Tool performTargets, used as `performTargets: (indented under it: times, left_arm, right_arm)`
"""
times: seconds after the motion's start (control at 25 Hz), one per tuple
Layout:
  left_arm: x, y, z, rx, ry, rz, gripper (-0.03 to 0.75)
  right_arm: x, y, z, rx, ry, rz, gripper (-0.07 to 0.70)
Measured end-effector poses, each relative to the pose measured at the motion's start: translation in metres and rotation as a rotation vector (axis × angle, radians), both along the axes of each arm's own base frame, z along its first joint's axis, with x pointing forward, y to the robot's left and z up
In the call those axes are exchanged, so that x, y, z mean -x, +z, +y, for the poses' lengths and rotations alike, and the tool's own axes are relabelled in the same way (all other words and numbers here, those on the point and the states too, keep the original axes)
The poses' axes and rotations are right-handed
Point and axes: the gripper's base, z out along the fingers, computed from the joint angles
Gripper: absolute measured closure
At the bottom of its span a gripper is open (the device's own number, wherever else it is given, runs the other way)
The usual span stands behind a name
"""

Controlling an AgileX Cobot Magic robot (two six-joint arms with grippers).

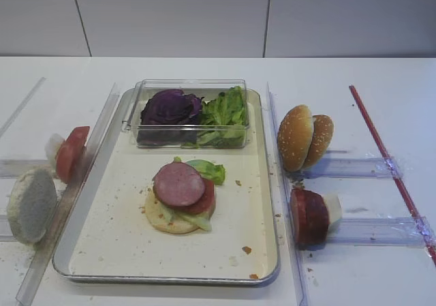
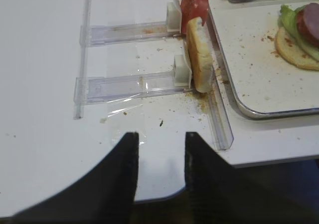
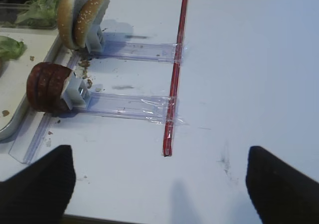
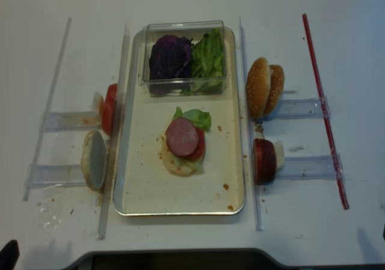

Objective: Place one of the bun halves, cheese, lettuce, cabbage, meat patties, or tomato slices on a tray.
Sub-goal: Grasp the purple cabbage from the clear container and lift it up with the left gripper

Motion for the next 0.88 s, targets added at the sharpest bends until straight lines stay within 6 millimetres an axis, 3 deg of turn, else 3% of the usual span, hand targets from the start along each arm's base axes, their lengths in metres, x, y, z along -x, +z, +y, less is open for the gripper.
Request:
performTargets:
  times: [0.88]
  left_arm:
    - [0.0, 0.0, 0.0, 0.0, 0.0, 0.0, 0.493]
  right_arm:
    - [0.0, 0.0, 0.0, 0.0, 0.0, 0.0, -0.062]
